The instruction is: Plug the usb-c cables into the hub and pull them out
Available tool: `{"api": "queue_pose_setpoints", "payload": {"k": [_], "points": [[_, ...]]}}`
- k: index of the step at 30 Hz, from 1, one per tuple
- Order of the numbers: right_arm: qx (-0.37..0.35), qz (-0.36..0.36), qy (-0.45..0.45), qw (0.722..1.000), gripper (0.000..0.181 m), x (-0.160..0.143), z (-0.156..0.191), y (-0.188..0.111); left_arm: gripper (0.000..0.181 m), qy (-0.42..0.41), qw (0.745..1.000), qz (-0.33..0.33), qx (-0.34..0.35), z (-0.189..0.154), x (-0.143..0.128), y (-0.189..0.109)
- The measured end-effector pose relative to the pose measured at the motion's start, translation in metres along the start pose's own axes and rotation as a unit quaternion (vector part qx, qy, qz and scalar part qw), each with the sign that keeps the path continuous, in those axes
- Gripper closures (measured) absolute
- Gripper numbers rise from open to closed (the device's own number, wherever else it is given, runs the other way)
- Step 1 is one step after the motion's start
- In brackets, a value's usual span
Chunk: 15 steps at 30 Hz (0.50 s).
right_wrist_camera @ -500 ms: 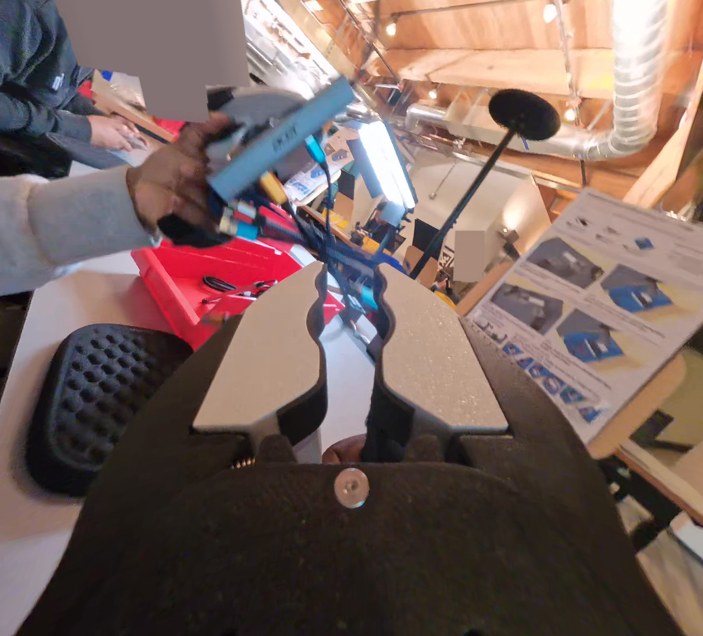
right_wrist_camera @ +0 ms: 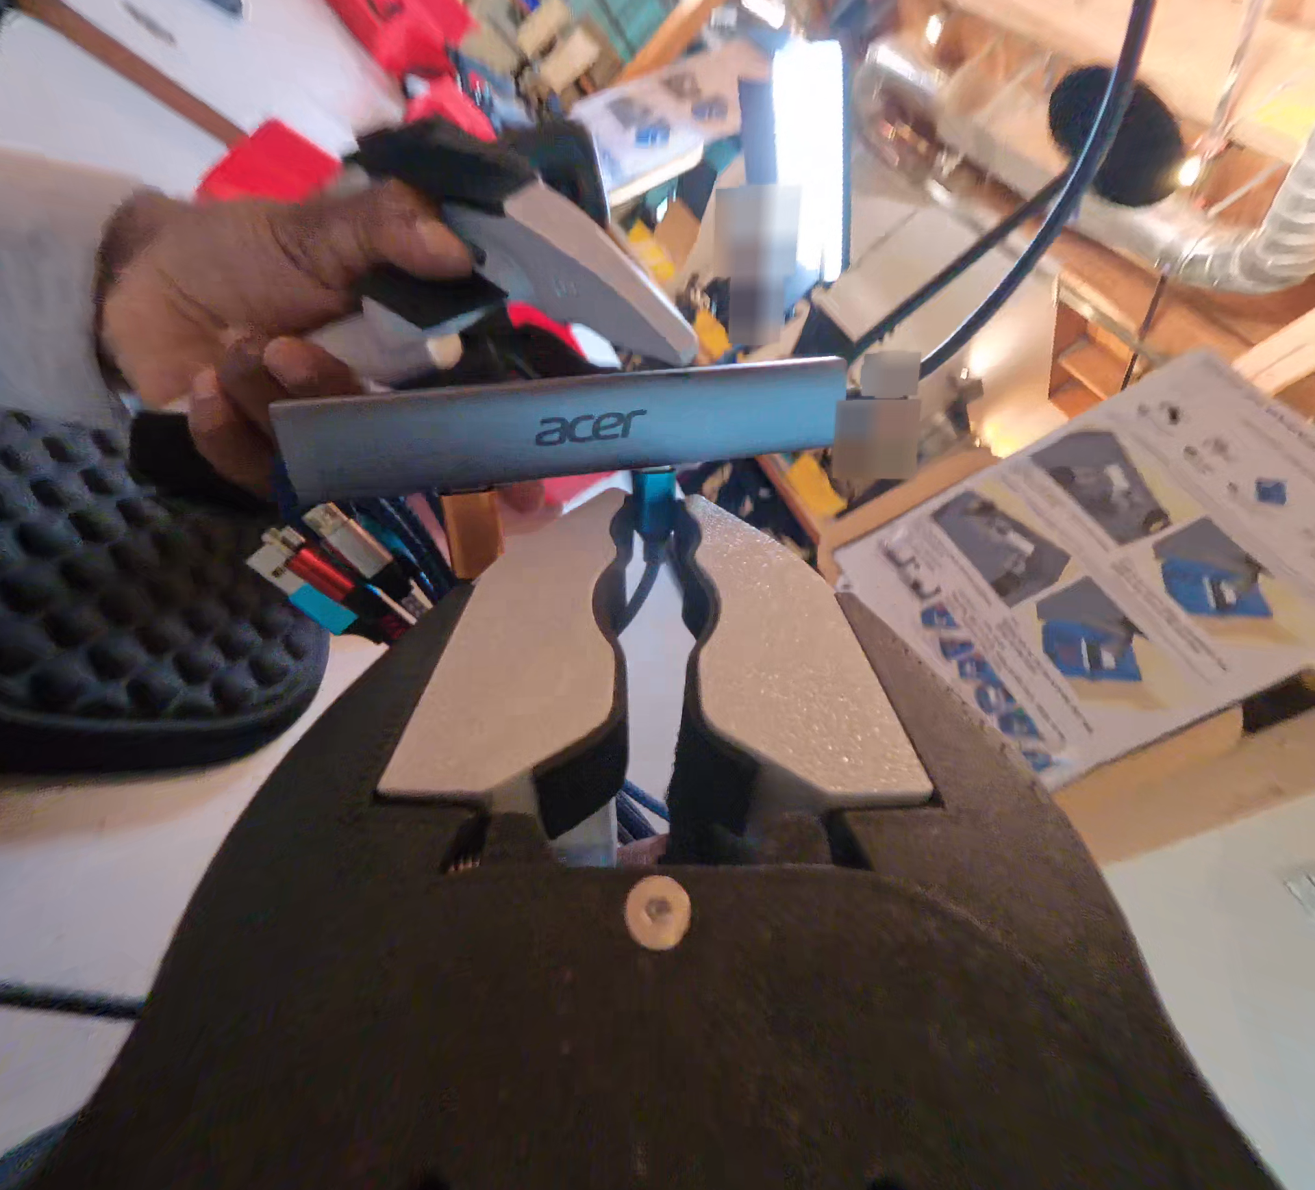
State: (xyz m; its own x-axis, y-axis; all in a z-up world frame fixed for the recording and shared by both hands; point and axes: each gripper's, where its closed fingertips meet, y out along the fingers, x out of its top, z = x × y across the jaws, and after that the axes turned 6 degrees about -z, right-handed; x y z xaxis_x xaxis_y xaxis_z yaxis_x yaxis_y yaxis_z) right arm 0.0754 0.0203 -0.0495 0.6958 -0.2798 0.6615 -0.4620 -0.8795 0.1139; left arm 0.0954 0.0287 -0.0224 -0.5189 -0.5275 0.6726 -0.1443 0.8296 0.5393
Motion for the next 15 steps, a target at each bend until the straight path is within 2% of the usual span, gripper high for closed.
{"api": "queue_pose_setpoints", "payload": {"k": [1, 3, 7, 10, 12, 15], "points": [[0.0, 0.027, -0.001, 1.0, 0.172, -0.01, 0.002, 0.0, 0.154, 0.033, 0.999, 0.001, 0.031, 0.007, 0.001, -0.005], [-0.007, 0.077, -0.011, 0.997, 0.171, -0.028, 0.005, 0.0, 0.143, 0.104, 0.989, 0.027, 0.104, 0.023, -0.001, -0.016], [-0.009, 0.136, -0.002, 0.991, 0.171, -0.051, 0.018, 0.005, 0.144, 0.254, 0.928, 0.101, 0.253, 0.054, -0.016, -0.037], [-0.009, 0.162, 0.02, 0.986, 0.171, -0.064, 0.027, 0.01, 0.16, 0.318, 0.89, 0.123, 0.303, 0.065, -0.024, -0.046], [-0.008, 0.172, 0.022, 0.985, 0.171, -0.07, 0.032, 0.013, 0.169, 0.327, 0.881, 0.126, 0.317, 0.069, -0.028, -0.05], [0.001, 0.187, 0.02, 0.982, 0.171, -0.078, 0.04, 0.014, 0.168, 0.327, 0.872, 0.147, 0.333, 0.079, -0.035, -0.058]]}}
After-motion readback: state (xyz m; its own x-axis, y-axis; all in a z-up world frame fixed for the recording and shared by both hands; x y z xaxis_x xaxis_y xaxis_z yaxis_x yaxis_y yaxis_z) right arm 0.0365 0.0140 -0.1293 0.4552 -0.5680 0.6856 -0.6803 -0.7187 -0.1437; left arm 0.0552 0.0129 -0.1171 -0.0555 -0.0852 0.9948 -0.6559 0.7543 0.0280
